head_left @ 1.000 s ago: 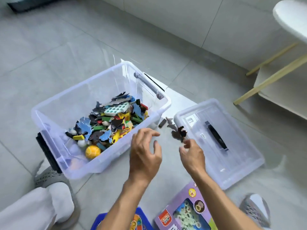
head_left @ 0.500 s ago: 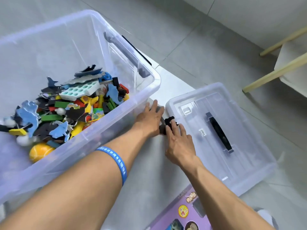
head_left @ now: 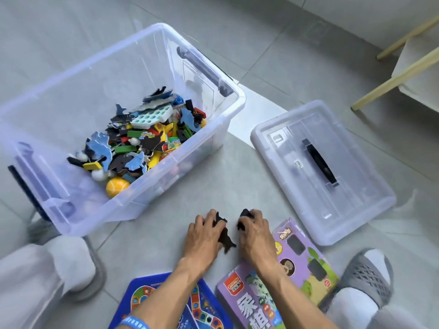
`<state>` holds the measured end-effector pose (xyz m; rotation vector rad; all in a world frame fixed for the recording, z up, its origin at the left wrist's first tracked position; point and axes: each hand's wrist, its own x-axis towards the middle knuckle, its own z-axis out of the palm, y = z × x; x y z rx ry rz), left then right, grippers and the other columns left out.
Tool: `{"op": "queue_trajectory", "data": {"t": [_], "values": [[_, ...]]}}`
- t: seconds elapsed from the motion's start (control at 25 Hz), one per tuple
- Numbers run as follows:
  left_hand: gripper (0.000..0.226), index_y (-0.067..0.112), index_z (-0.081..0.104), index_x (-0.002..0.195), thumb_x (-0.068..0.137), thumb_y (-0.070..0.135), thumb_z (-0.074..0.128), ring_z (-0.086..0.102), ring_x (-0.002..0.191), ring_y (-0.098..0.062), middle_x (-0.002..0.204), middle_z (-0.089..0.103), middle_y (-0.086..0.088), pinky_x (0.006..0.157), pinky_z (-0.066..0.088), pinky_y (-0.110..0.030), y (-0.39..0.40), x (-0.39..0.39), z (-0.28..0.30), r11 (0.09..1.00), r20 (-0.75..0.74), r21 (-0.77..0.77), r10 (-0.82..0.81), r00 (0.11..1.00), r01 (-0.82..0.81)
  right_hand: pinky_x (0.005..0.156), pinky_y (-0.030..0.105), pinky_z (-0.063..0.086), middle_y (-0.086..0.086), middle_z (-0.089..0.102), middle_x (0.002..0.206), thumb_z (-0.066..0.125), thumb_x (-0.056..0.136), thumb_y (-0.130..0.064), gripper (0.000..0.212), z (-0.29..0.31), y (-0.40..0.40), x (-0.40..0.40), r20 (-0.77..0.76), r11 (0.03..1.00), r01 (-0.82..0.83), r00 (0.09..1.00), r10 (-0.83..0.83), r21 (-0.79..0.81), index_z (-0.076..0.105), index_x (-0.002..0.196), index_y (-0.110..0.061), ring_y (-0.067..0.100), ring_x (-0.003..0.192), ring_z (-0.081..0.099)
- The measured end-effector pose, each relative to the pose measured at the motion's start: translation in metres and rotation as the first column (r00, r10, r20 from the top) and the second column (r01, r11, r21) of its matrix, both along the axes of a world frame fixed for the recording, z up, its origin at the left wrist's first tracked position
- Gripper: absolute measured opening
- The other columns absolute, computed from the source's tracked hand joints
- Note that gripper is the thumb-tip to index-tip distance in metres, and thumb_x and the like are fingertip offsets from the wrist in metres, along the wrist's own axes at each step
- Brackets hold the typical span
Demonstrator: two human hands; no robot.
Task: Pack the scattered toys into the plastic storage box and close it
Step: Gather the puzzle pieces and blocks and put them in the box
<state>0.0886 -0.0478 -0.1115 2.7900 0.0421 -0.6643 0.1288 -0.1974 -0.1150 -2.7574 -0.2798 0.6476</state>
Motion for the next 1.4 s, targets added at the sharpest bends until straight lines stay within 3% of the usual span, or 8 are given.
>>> {"op": "queue_trajectory", "data": {"t": [0.32, 0.52, 0.64, 0.76, 0.88, 1.0, 1.2, 1.4], "values": [[0.038, 0.02, 0.051, 0.09, 0.065, 0.022, 0.08, 0.05, 0.081, -0.017, 0.095, 0.043, 0.006, 0.067, 0.035, -0.02, 0.011, 0.016, -0.016, 0.846, -0.097, -0.367, 0.379, 0.92, -0.387, 0.081, 0.041, 0.044, 0.0, 0.048, 0.108, 0.076, 0.072, -0.028, 0.05, -0.013, -0.004, 0.03, -0.137, 0.981, 0.177, 0.977, -0.166, 0.075, 0.049, 0.114, -0.02, 0.026, 0.097, 0.049], [0.031, 0.017, 0.047, 0.064, 0.066, 0.01, 0.077, 0.048, 0.055, -0.015, 0.058, 0.051, 0.007, 0.047, 0.031, -0.018, 0.012, 0.018, -0.022, 0.707, -0.139, -0.461, 0.539, 0.831, -0.536, 0.067, 0.033, 0.039, -0.003, 0.062, 0.087, 0.072, 0.079, -0.04, 0.023, -0.01, -0.013, 0.027, -0.183, 0.972, 0.207, 0.966, -0.185, 0.11, 0.063, 0.086, -0.02, 0.022, 0.09, 0.053], [0.027, 0.017, 0.051, 0.067, 0.07, 0.01, 0.077, 0.052, 0.046, -0.007, 0.058, 0.057, 0.004, 0.045, 0.04, -0.019, 0.013, 0.017, -0.02, 0.62, -0.211, -0.5, 0.59, 0.78, -0.604, 0.06, 0.023, 0.039, -0.006, 0.064, 0.076, 0.075, 0.081, -0.034, 0.019, 0.002, -0.009, 0.017, -0.25, 0.842, 0.419, 0.903, -0.349, 0.34, 0.064, 0.078, -0.019, 0.013, 0.073, 0.057], [0.023, 0.021, 0.065, 0.088, 0.072, 0.013, 0.08, 0.059, 0.06, -0.008, 0.074, 0.064, 0.002, 0.059, 0.048, -0.014, 0.024, 0.02, -0.014, 0.481, -0.177, -0.56, 0.726, 0.664, -0.675, 0.064, 0.022, 0.036, -0.005, 0.058, 0.087, 0.076, 0.079, -0.028, 0.02, 0.003, 0.012, 0.004, -0.16, 0.886, 0.262, 0.963, -0.216, 0.382, 0.058, 0.074, -0.021, 0.013, 0.079, 0.054], [0.043, 0.017, 0.064, 0.121, 0.079, 0.017, 0.075, 0.065, 0.089, -0.019, 0.1, 0.07, -0.003, 0.078, 0.044, -0.019, 0.037, 0.032, -0.01, 0.662, -0.042, -0.473, 0.641, 0.766, -0.581, 0.064, 0.031, 0.04, -0.002, 0.054, 0.098, 0.073, 0.079, -0.021, 0.023, -0.006, 0.033, -0.013, -0.003, 0.981, 0.032, 0.999, -0.032, 0.191, 0.05, 0.076, -0.018, 0.022, 0.084, 0.049], [0.052, 0.022, 0.047, 0.138, 0.089, 0.013, 0.061, 0.061, 0.1, -0.029, 0.109, 0.061, -0.007, 0.083, 0.045, -0.03, 0.039, 0.052, -0.011, 0.926, -0.007, -0.286, 0.255, 0.967, -0.246, 0.054, 0.035, 0.04, 0.002, 0.055, 0.082, 0.078, 0.068, -0.013, 0.028, -0.014, 0.04, -0.022, 0.095, 0.996, -0.055, 0.994, 0.049, 0.069, 0.051, 0.076, -0.016, 0.025, 0.07, 0.052], [0.021, 0.011, 0.052, 0.108, 0.09, 0.001, 0.051, 0.059, 0.089, -0.035, 0.107, 0.054, -0.009, 0.074, 0.046, -0.041, 0.034, 0.075, -0.012, 0.979, 0.015, -0.147, 0.144, 0.989, -0.14, 0.073, 0.037, 0.039, 0.003, 0.053, 0.099, 0.058, 0.082, -0.016, 0.023, -0.019, 0.038, -0.009, -0.066, 0.989, 0.091, 0.994, -0.084, 0.12, 0.051, 0.103, -0.017, 0.028, 0.088, 0.05], [0.019, 0.009, 0.045, 0.101, 0.09, -0.005, 0.042, 0.055, 0.083, -0.035, 0.112, 0.039, -0.009, 0.061, 0.037, -0.041, 0.023, 0.069, -0.01, 0.971, 0.025, -0.078, 0.228, 0.973, -0.225, 0.072, 0.036, 0.037, 0.004, 0.049, 0.099, 0.054, 0.089, -0.023, 0.011, -0.019, 0.034, -0.022, -0.114, 0.981, 0.11, 0.989, -0.092, 0.157, 0.052, 0.086, -0.013, 0.026, 0.091, 0.049]]}}
